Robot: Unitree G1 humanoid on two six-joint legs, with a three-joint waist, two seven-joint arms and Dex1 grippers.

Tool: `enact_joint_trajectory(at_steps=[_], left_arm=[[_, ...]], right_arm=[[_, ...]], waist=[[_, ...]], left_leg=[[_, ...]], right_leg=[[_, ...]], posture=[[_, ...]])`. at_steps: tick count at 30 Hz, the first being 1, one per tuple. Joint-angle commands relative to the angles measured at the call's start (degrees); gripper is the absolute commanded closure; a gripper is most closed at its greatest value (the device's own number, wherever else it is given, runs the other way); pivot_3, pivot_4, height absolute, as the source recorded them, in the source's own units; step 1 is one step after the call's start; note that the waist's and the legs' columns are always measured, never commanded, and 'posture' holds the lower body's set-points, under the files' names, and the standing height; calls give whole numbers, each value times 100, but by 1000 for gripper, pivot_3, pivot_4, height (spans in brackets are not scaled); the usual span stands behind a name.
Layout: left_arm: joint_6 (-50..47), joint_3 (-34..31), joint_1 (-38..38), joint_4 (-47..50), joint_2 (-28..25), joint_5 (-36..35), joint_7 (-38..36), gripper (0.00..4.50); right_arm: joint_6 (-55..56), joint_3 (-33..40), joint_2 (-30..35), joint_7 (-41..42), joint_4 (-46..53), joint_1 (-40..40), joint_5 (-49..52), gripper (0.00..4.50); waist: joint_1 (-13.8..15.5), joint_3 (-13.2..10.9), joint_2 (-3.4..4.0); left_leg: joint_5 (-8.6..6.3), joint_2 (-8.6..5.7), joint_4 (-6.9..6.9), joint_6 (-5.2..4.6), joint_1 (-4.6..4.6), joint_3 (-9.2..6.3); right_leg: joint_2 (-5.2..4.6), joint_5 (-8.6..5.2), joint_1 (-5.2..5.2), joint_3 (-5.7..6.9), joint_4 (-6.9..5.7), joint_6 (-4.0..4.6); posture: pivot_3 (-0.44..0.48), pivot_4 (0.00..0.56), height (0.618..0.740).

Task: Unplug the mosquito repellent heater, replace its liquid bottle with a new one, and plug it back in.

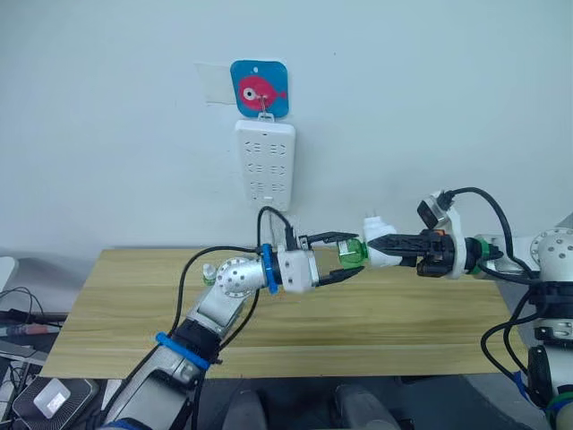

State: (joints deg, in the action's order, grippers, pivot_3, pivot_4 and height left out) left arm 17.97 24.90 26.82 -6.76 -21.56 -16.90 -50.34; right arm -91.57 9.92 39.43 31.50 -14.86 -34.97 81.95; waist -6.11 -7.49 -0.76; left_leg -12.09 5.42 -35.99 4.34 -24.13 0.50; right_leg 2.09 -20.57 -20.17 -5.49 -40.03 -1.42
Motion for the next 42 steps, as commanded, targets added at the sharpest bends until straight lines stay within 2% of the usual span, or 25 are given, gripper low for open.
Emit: enact_joint_trajectory(at_steps=[1, 2, 5, 7, 12, 15, 20, 22, 27, 38, 40, 42], left_arm=[[-2303, -428, 98, 861, -92, -1502, -74, 2182], [-2705, -494, 105, 1005, -111, -1688, -67, 2182], [-5682, -987, 399, 1108, -241, -4028, 199, 2182], [-6999, -1246, 533, 998, -293, -5146, 325, 2182], [-8387, -1777, 572, 527, -122, -6100, 778, 2182], [-8701, -2065, 543, 205, 124, -6209, 1119, 2182], [-8872, -2288, 524, 239, 353, -6077, 1278, 2182], [-8872, -2354, 517, 255, 434, -6002, 1328, 1454], [-8911, -2546, 503, 234, 621, -5970, 1517, 39], [-8905, -3180, 362, 239, 727, -5979, 2063, 39], [-8849, -3287, 325, 333, 502, -5837, 1957, 39], [-8631, -3118, 140, 743, -48, -5362, 1415, 39]], right_arm=[[-93, 18, 37, 241, 172, -82, 120, 1497], [-93, 11, 45, 258, 179, -80, 112, 1497], [-93, -117, 121, 412, 442, 34, 56, 1497], [-93, -152, 132, 478, 550, 72, 37, 1497], [-93, -113, 80, 535, 577, 99, -51, 1497], [-93, -64, 59, 509, 585, 127, -31, 1497], [-93, -19, 70, 477, 606, 182, -20, 1497], [-93, 0, 56, 451, 600, 193, -15, 1497], [-93, 75, -57, 305, 561, 197, 15, 1497], [-93, 272, -213, 51, 236, 92, 126, 1497], [-93, 302, -194, 29, 212, 98, 153, 1497], [-93, 334, -152, 27, 178, 105, 151, 1497]], waist=[[-22, 0, 1], [-37, 0, 1], [-47, -1, 0], [-59, -2, 0], [-65, -2, 0], [-53, -2, -1], [-45, -2, -1], [-42, -2, -1], [-42, -2, -1], [-37, -2, -1], [-38, -2, -1], [-55, -4, -2]], left_leg=[[0, 0, 0, 0, 3, -3], [0, 0, -1, -1, 4, -6], [-1, -3, -3, -2, 3, -14], [-1, -3, -4, -3, 0, -26], [-1, -3, -4, -3, 1, -31], [-1, -3, -11, -2, 2, -30], [1, -4, -8, 1, 1, -27], [3, -4, -8, 5, 1, -26], [3, -4, -9, 6, 3, -22], [11, -4, -8, 19, 2, -20], [11, -4, -8, 19, 2, -19], [11, -3, -6, 19, 2, -19]], right_leg=[[2, 0, 4, 1, 0, 0], [5, 0, 4, 0, 0, 0], [6, -1, 4, 1, 1, -1], [8, -9, 3, 8, 2, -15], [12, -14, 4, 9, 4, -24], [12, -13, 8, 8, 4, -23], [11, -1, 6, 5, 7, -2], [12, -1, 7, 4, 7, -1], [11, -1, 8, 0, 7, -2], [11, -1, 8, -2, 8, -1], [11, -1, 6, -3, 8, -2], [11, -1, 5, -4, 8, -1]], posture=[[-117, 123, 740], [-117, 123, 740], [-120, 120, 740], [-124, 119, 740], [-132, 118, 740], [-140, 118, 740], [-140, 118, 740], [-139, 117, 740], [-137, 116, 740], [-128, 118, 740], [-127, 120, 740], [-125, 121, 740]])
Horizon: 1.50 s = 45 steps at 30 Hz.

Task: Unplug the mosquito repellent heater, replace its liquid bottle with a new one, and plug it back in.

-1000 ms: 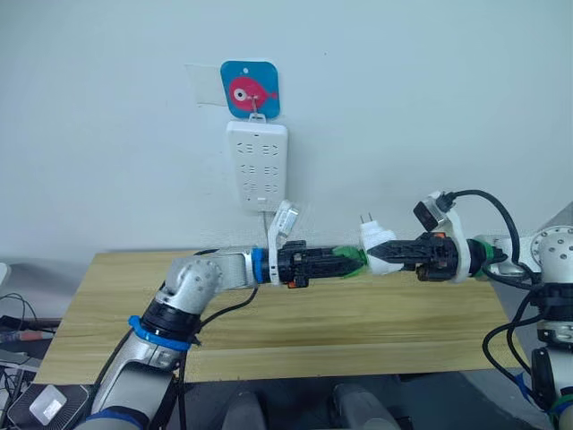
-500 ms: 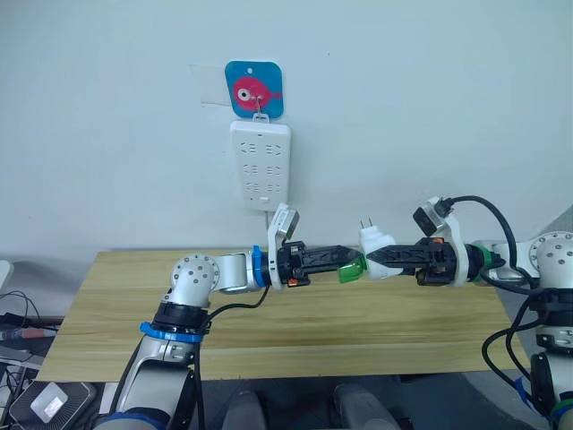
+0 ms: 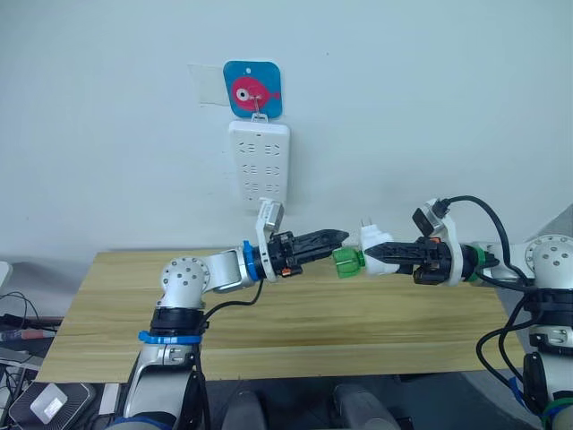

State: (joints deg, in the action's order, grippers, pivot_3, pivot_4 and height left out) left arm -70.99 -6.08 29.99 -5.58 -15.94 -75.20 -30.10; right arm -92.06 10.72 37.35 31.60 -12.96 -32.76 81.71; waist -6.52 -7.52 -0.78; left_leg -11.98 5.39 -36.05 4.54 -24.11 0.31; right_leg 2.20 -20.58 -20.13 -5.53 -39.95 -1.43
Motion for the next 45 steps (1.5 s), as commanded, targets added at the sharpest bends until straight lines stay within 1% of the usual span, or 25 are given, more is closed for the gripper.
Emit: enact_joint_trajectory(at_steps=[1, 2, 4, 5, 7, 8, 9, 10, 11, 12, 13, 14, 15, 16, 18, 20, 23, 25, 28, 35, 45], left_arm=[[319, 0, -251, 773, -802, 577, -797, 39], [291, -75, -305, 863, -917, 539, -828, 39], [674, 95, -534, 1387, -1272, 923, -1266, 39], [1075, 257, -676, 1707, -1437, 1302, -1514, 39], [2344, 692, -960, 2249, -1673, 2409, -1980, 39], [3748, 1079, -1133, 2337, -1794, 3471, -2296, 39], [5139, 1370, -1283, 2285, -1843, 4380, -2617, 39], [6109, 1548, -1384, 2190, -1856, 4969, -2834, 39], [6938, 1647, -1438, 1984, -1806, 5422, -2915, 39], [8097, 1692, -1419, 1620, -1707, 5968, -2828, 39], [8944, 1711, -1403, 1334, -1626, 6348, -2753, 39], [10097, 1724, -1311, 946, -1493, 6867, -2534, 39], [10891, 1720, -1244, 661, -1394, 7202, -2383, 39], [11511, 1715, -1178, 431, -1315, 7431, -2259, 39], [12414, 1658, -1019, 32, -1108, 7988, -1817, 39], [12935, 1613, -869, -297, -945, 8398, -1424, 39], [13431, 1567, -589, -785, -724, 9130, -807, 39], [13622, 1565, -426, -1023, -620, 9528, -426, 39], [13793, 1618, -286, -1208, -563, 9918, 15, 39], [13849, 1759, -25, -1390, -507, 10502, 789, 39], [14018, 2069, 194, -1476, -653, 10713, 1298, 39]], right_arm=[[-44, 263, 73, 19, -38, -120, 180, 1497], [-44, 278, 84, 11, -61, -119, 190, 1497], [-44, 296, 86, -4, -91, -125, 219, 1497], [-44, 309, 79, -15, -105, -130, 239, 1497], [-44, 312, 67, -40, -130, -146, 284, 1497], [-44, 291, 70, -37, -164, -173, 300, 1497], [-44, 272, 70, -37, -196, -202, 308, 1497], [-44, 259, 71, -40, -215, -220, 316, 1497], [-44, 251, 69, -43, -235, -239, 314, 1497], [-44, 243, 67, -43, -271, -271, 308, 1497], [-44, 238, 66, -47, -285, -286, 316, 1497], [-44, 232, 49, -59, -323, -330, 312, 1497], [-44, 228, 40, -72, -337, -351, 324, 1497], [-44, 228, 25, -91, -349, -369, 339, 1497], [-44, 204, 24, -121, -333, -369, 419, 1497], [-44, 182, 30, -168, -298, -348, 520, 1497], [-44, 170, 16, -270, -263, -322, 672, 1497], [-44, 151, 2, -348, -242, -309, 807, 1497], [-44, 111, 7, -471, -204, -288, 1016, 1497], [10, 53, -5, -762, -138, -240, 1385, 1497], [248, -123, 77, -1099, -69, -134, 1860, 1497]], waist=[[-30, -2, 2], [-35, -6, 4], [-5, -12, 2], [2, -14, 0], [23, -15, 0], [51, -16, 0], [78, -16, 1], [117, -17, 1], [150, -17, 1], [163, -17, 1], [175, -18, 2], [180, -18, 2], [182, -18, 2], [183, -18, 1], [183, -18, 1], [182, -18, 1], [178, -18, 1], [176, -18, 1], [173, -18, 1], [165, -18, 2], [153, -18, 2]], left_leg=[[0, 0, 3, 1, 1, 4], [0, 1, 5, 1, 1, 6], [1, 1, 7, 2, 1, 8], [0, 1, 6, 2, 1, 10], [-1, 1, 6, 4, 0, 15], [-1, 1, 6, 5, 1, 17], [-1, 1, 7, 5, 1, 19], [0, 1, 8, 6, 5, 23], [0, 1, 9, 6, 10, 30], [0, 3, 9, 6, 10, 32], [-1, 4, 10, 4, 10, 36], [-5, 4, 10, -3, 11, 42], [-13, 4, 10, -17, 11, 47], [-14, 4, 10, -18, 11, 49], [-19, 5, 10, -27, 6, 51], [-24, 4, 10, -36, 0, 55], [-26, 4, 8, -40, -5, 56], [-26, 4, 6, -40, -4, 55], [-26, 4, 3, -40, -3, 54], [-26, 4, 4, -40, -3, 53], [-25, 4, 4, -39, -2, 52]], right_leg=[[0, 0, -3, -2, 0, 0], [1, 0, -4, -5, 0, 0], [0, 0, -5, -4, 1, 0], [-2, 0, -5, -4, 2, 0], [-4, 0, -4, -5, 5, 0], [-5, 0, -3, -5, 6, 0], [-6, 1, -2, -5, 8, 1], [-7, 1, 1, -7, 9, 2], [-7, 2, 1, -12, 10, 3], [-7, 2, 0, -15, 11, 3], [-8, 2, 0, -19, 12, 3], [-10, 2, -2, -23, 12, 4], [-11, 3, -4, -26, 11, 4], [-12, 3, -4, -29, 12, 4], [-13, 2, -5, -34, 16, 4], [-16, 2, -9, -32, 19, 4], [-18, 3, -10, -30, 19, 4], [-18, 3, -10, -28, 15, 3], [-18, 3, -10, -27, 8, 3], [-18, 3, -9, -23, 5, 3], [-18, 3, -9, -21, 3, 2]], posture=[[-125, 121, 740], [-118, 123, 740], [-111, 124, 740], [-104, 124, 740], [-93, 125, 740], [-88, 125, 740], [-85, 125, 740], [-84, 125, 740], [-83, 125, 740], [-83, 126, 740], [-87, 127, 740], [-87, 127, 740], [-88, 127, 740], [-89, 127, 740], [-92, 127, 740], [-94, 128, 740], [-97, 129, 740], [-99, 129, 740], [-100, 128, 740], [-108, 127, 740], [-112, 129, 740]])
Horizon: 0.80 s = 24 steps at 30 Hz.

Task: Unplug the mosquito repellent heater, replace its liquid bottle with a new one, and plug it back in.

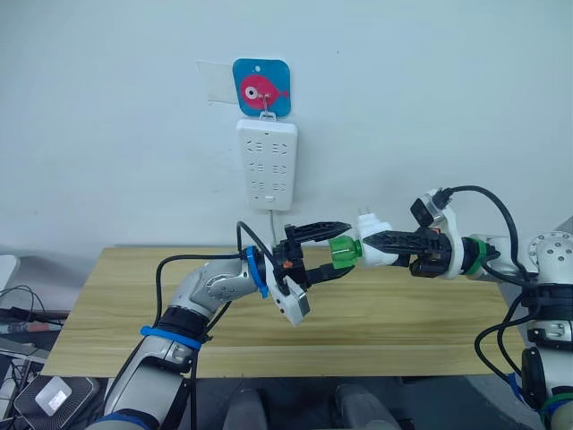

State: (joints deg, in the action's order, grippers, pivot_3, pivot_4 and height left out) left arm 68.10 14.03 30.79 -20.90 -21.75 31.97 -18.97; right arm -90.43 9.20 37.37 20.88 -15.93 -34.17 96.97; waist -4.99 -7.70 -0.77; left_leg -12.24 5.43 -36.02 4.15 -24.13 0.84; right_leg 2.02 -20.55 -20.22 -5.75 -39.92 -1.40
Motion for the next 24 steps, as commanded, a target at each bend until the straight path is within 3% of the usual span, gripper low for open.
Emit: enact_joint_trajectory(at_steps=[1, 5, 12, 16, 19, 22, 24], left_arm=[[118, 84, 120, 59, -94, -3, 215, 39], [108, 204, 163, 26, -165, -16, 278, 216], [91, 293, 198, -16, -215, -40, 382, 2235], [51, 384, 221, -61, -247, -203, 356, 2268], [-465, 971, 142, 42, -298, -1775, -380, 2268], [-2063, 1465, -109, 914, -452, -3699, -1707, 2268], [-3324, 1490, -243, 1572, -534, -4646, -2175, 2268]], right_arm=[[111, 8, 84, -52, 247, 27, 376, 1497], [205, -65, 119, -135, 275, 66, 509, 1497], [345, -186, 203, -237, 317, 122, 713, 1497], [405, -260, 262, -259, 334, 150, 791, 1497], [419, -291, 319, -229, 347, 156, 775, 1497], [329, -300, 431, -34, 448, 166, 547, 1497], [296, -319, 487, 66, 494, 183, 453, 1497]], waist=[[0, 0, 0], [-2, 0, 0], [-2, 0, 0], [-2, 0, 0], [-3, 0, 0], [-14, -8, 6], [-22, -13, 9]], left_leg=[[0, 0, 0, 0, 0, 0], [0, 0, 0, 0, 0, -1], [0, 0, 0, 0, 0, 0], [0, 1, 0, 0, 1, 0], [0, 0, 0, 0, 0, 1], [0, 2, 1, 1, -1, 0], [1, 2, 0, 1, -2, -4]], right_leg=[[0, 0, 0, 0, 0, 0], [0, 0, 1, 2, 0, 0], [0, 0, 1, 1, 0, 0], [0, 0, 1, 1, 0, 0], [0, 0, 0, 0, 0, 0], [0, 0, -1, 3, -2, -1], [1, -1, -1, 6, -2, -1]], posture=[[-112, 129, 740], [-116, 129, 740], [-118, 133, 740], [-118, 133, 740], [-118, 137, 740], [-118, 141, 740], [-118, 143, 740]])
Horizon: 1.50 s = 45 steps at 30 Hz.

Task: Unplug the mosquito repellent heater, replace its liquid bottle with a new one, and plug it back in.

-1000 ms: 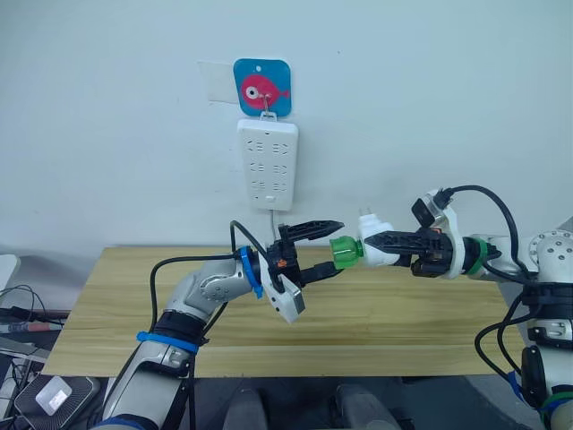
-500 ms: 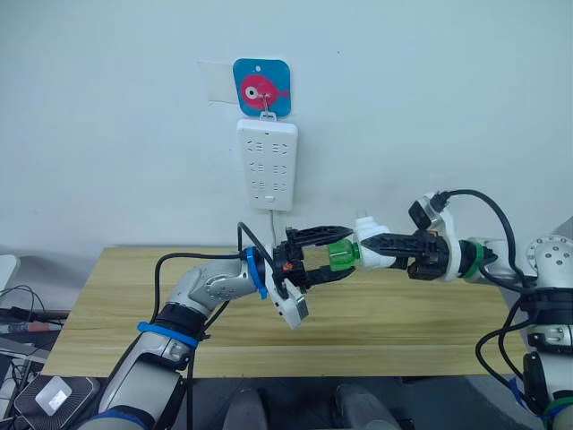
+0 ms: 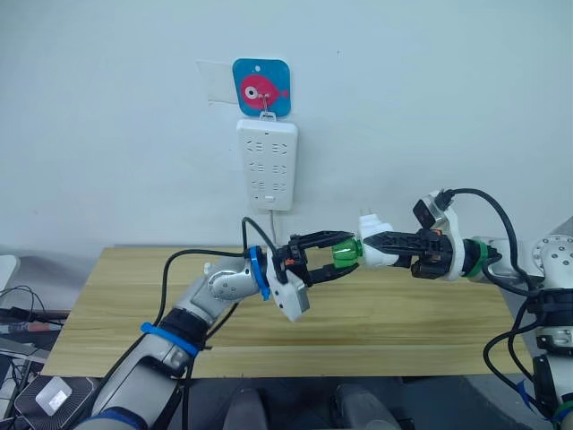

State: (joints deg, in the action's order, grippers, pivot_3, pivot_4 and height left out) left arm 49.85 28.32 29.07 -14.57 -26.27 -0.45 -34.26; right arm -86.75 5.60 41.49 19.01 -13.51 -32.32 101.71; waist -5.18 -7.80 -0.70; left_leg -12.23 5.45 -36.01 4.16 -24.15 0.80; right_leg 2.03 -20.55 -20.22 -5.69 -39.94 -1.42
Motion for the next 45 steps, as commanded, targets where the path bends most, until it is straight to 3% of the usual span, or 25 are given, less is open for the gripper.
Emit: enact_joint_trajectory(at_steps=[1, 4, 7, 10, 15, 38, 42, 45], left_arm=[[-2469, 23, -132, 1358, -123, -2073, -795, 2268], [-5243, -221, -206, 2434, -318, -4104, -891, 2268], [-7885, -710, -36, 2599, -380, -6579, -273, 2268], [-9494, -1087, 103, 2197, -324, -8346, 419, 2268], [-10973, -1541, 151, 1337, -182, -10226, 1159, 2268], [-12097, -2536, -586, 1606, -117, -10168, 1425, 2268], [-12083, -2700, -806, 1746, -278, -10204, 1468, 2268], [-12055, -2815, -1026, 1843, -405, -10201, 1478, 2268]], right_arm=[[-98, 31, 105, 315, 283, 9, -83, 1497], [-205, -12, 209, 621, 539, 100, -345, 1497], [-200, -38, 241, 840, 706, 190, -571, 1497], [-164, -21, 209, 956, 735, 211, -749, 1497], [-184, -10, 179, 1094, 682, 167, -903, 1497], [-321, 504, 247, 1109, -118, -132, -1485, 1497], [-203, 580, 388, 1108, -307, -176, -2075, 1497], [490, -78, 679, 1103, -81, 51, -3468, 1497]], waist=[[-5, -5, 5], [-19, -23, 15], [-30, -30, 13], [-29, -67, 9], [-20, -114, -1], [25, -136, -8], [31, -137, -7], [36, -137, -8]], left_leg=[[0, 0, 0, 0, 1, -1], [0, 0, -3, -1, 2, -8], [-1, -1, -3, -2, 1, -23], [-1, -2, -6, -2, 0, -36], [-1, -4, -8, -3, 0, -44], [12, -4, -8, 21, -2, -32], [12, -5, -6, 22, -2, -32], [12, -4, -5, 21, -2, -31]], right_leg=[[1, 0, 0, 1, 0, 0], [2, -1, 2, 4, -3, -1], [6, -10, 5, 14, -1, -16], [11, -16, 5, 18, -1, -27], [15, -16, 3, 17, 0, -28], [13, -3, 3, 9, 7, -3], [13, -3, 2, 8, 11, -3], [13, -4, 1, 8, 13, -6]], posture=[[-118, 143, 740], [-110, 147, 740], [-110, 147, 740], [-107, 150, 740], [-112, 154, 740], [-101, 159, 740], [-94, 158, 740], [-90, 157, 740]])
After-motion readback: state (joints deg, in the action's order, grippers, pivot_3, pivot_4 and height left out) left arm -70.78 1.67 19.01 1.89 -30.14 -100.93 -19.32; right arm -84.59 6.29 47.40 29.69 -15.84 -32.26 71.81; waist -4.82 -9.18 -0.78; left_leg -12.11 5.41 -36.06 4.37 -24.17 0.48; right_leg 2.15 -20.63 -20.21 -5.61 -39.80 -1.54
